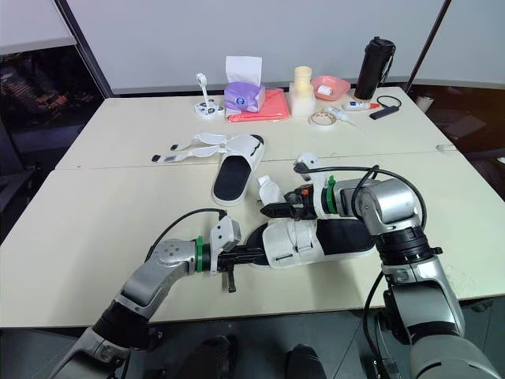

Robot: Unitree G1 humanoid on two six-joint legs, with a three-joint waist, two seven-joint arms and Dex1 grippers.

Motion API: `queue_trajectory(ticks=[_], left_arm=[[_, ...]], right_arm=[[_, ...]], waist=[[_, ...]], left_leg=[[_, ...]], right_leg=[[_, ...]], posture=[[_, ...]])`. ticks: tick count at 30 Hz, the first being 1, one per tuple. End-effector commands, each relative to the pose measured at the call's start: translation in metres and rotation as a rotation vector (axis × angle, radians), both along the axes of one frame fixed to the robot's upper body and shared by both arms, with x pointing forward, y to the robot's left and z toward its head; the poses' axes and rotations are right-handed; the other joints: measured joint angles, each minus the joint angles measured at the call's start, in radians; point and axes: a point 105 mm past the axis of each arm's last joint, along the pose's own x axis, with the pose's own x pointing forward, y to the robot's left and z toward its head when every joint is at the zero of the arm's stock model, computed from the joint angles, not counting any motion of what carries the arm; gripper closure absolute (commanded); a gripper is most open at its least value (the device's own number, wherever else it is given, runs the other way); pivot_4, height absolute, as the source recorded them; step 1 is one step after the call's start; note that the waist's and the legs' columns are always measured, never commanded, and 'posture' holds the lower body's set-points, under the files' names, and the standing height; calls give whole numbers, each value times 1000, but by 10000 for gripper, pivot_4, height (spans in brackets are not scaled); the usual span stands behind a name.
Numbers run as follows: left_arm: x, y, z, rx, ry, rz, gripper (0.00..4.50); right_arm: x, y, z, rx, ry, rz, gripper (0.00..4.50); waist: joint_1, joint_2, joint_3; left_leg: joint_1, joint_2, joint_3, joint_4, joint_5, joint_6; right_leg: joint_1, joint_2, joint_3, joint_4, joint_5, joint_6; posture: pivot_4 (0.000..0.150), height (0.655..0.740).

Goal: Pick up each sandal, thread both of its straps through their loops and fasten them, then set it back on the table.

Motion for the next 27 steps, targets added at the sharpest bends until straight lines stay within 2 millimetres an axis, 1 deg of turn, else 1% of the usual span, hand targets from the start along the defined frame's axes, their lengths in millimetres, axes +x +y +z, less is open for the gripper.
queue_trajectory(ticks=[1, 6, 11, 16, 21, 24, 27], left_arm=[[-4, 6, -25, 71, 76, 32, 45000], [-3, 5, -24, 67, 73, 36, 45000], [-3, 5, -23, 66, 68, 35, 45000], [-3, 4, -23, 61, 66, 44, 45000], [-3, 5, -22, 58, 66, 50, 45000], [-2, 4, -22, 56, 65, 50, 45000], [-3, 4, -21, 54, 65, 48, 45000]], right_arm=[[1, 16, 18, 64, -31, 74, 710], [-2, 34, 26, 174, 9, 168, 710], [-6, 44, 34, 257, 47, 258, 710], [-3, 49, 41, 308, 52, 287, 710], [-2, 52, 62, 346, 8, 308, 710], [2, 51, 70, 363, -10, 283, 710], [2, 51, 74, 369, -21, 278, 710]], waist=[[-1, 0, 0], [-2, 0, 0], [-1, 0, 0], [-3, 0, 0], [-1, 0, 0], [-1, 0, 0], [-1, 0, 0]], left_leg=[[0, 0, 0, 0, 0, 0], [0, 0, 0, 0, 0, 0], [0, 0, 0, 0, 0, 0], [0, 0, 0, 0, 0, 0], [0, 0, 0, 0, 0, 0], [0, 0, 0, 0, 0, 0], [0, 0, 0, 0, 0, 0]], right_leg=[[0, 0, 0, 0, 0, 0], [0, 0, 0, 0, 0, 0], [0, 0, 0, 0, 0, 0], [0, 0, 0, 0, 1, 2], [-1, 0, 0, 1, 1, 2], [-1, 0, 0, 1, 1, 2], [-1, 0, 0, 1, 1, 2]], posture=[[1500, 7400], [1500, 7400], [1500, 7400], [1500, 7400], [1500, 7400], [1500, 7400], [1500, 7400]])
